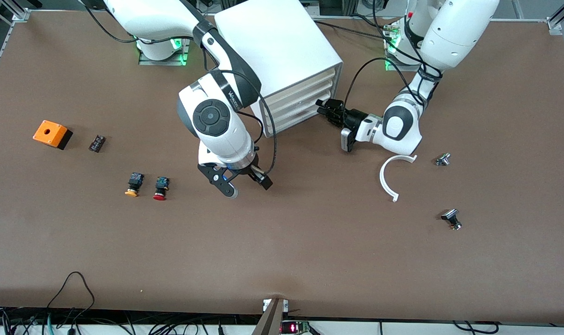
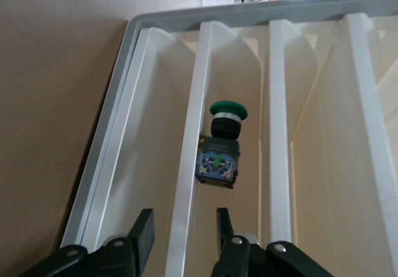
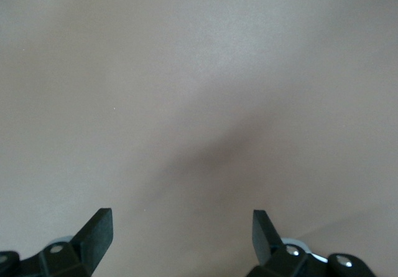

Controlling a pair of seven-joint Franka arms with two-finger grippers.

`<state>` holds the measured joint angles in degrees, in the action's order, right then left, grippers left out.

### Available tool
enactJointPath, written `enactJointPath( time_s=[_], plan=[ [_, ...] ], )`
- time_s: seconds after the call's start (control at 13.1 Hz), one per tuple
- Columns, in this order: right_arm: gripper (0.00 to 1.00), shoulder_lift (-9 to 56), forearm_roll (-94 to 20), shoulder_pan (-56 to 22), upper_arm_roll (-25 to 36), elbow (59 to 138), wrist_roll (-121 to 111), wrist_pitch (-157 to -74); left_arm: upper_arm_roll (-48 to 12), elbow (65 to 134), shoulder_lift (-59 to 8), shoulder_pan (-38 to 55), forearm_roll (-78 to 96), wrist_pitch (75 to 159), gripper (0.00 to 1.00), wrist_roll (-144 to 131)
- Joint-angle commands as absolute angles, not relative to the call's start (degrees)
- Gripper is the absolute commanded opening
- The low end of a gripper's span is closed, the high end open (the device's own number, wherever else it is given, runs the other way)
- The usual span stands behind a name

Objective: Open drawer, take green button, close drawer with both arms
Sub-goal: 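Pull the drawer out of the cabinet with the left gripper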

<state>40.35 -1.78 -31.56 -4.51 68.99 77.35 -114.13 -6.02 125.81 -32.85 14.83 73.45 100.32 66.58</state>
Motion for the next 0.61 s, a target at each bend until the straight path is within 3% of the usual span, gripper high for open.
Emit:
enactJointPath(
  time_s=[0.0, 0.23, 0.38, 0.46, 0.53],
  plan=[
    [0.99, 41.48, -2.02, -32.08, -4.13, 66.80, 78.22, -113.73, -5.89, 126.91, -32.52, 16.44, 75.32, 101.60, 0.45, 68.03],
    [0.99, 41.57, -1.93, -32.08, -4.13, 66.97, 78.14, -113.73, -6.15, 126.83, -32.52, 17.05, 75.50, 101.60, 0.17, 68.12],
    [0.99, 41.49, -1.93, -32.08, -4.13, 66.97, 78.05, -113.73, -6.06, 126.74, -32.96, 17.49, 76.55, 101.60, 0.13, 68.12],
    [0.99, 41.57, -1.93, -32.08, -4.13, 66.97, 78.05, -113.73, -6.06, 126.56, -33.31, 17.49, 76.64, 101.60, 0.03, 68.12],
    [0.99, 41.49, -1.93, -32.08, -4.13, 66.89, 77.96, -113.73, -6.06, 126.30, -33.22, 17.32, 76.55, 101.60, 0.00, 68.12]
  ],
)
